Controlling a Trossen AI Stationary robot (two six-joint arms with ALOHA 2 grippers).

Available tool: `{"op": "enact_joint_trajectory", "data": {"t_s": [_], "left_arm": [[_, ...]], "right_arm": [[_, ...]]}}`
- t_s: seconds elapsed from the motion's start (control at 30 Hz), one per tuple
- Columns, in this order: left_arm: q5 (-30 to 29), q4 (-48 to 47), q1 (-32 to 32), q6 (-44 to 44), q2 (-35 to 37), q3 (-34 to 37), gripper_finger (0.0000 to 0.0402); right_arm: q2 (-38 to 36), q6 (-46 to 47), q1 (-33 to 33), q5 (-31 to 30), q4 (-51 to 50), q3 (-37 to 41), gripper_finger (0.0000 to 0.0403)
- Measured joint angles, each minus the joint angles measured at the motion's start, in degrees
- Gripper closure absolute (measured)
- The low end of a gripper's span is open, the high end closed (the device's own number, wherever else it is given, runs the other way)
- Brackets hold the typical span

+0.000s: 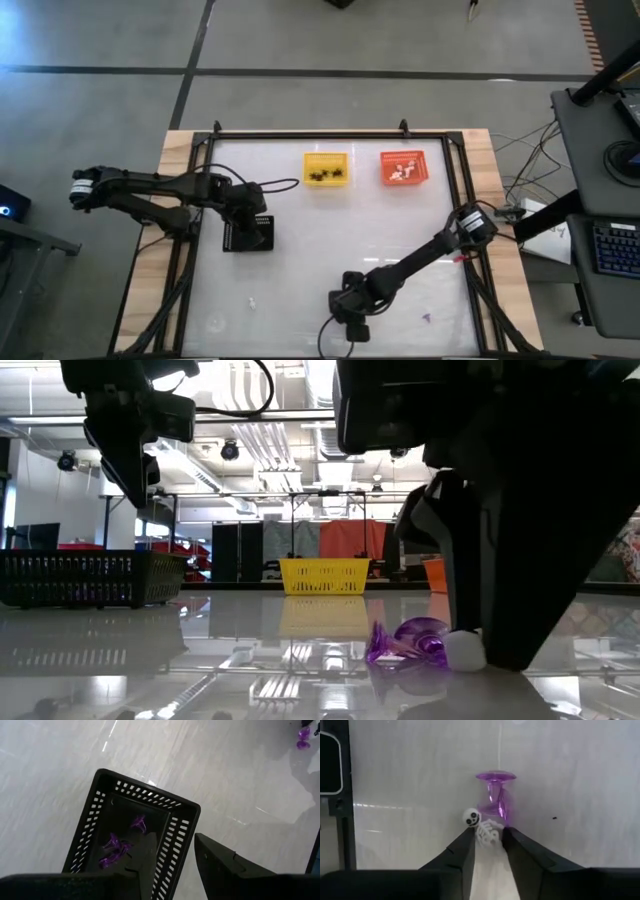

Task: Sort Halloween decoration
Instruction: Put the white skeleton toy into the orange basket

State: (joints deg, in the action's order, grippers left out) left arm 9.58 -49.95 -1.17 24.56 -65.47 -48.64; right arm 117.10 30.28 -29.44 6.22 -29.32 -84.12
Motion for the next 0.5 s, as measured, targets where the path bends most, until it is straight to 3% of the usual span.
{"op": "enact_joint_trajectory", "data": {"t_s": [0.3,0.5], "left_arm": [[0.0,-0.23,0.01,-0.02,0.0,0.02,0.0286],[0.02,-1.6,0.02,-0.4,0.0,0.02,0.0286]], "right_arm": [[-0.07,5.38,0.24,1.29,-0.45,-0.03,0.0383],[-2.17,9.76,0.95,1.73,-4.58,0.18,0.039]]}}
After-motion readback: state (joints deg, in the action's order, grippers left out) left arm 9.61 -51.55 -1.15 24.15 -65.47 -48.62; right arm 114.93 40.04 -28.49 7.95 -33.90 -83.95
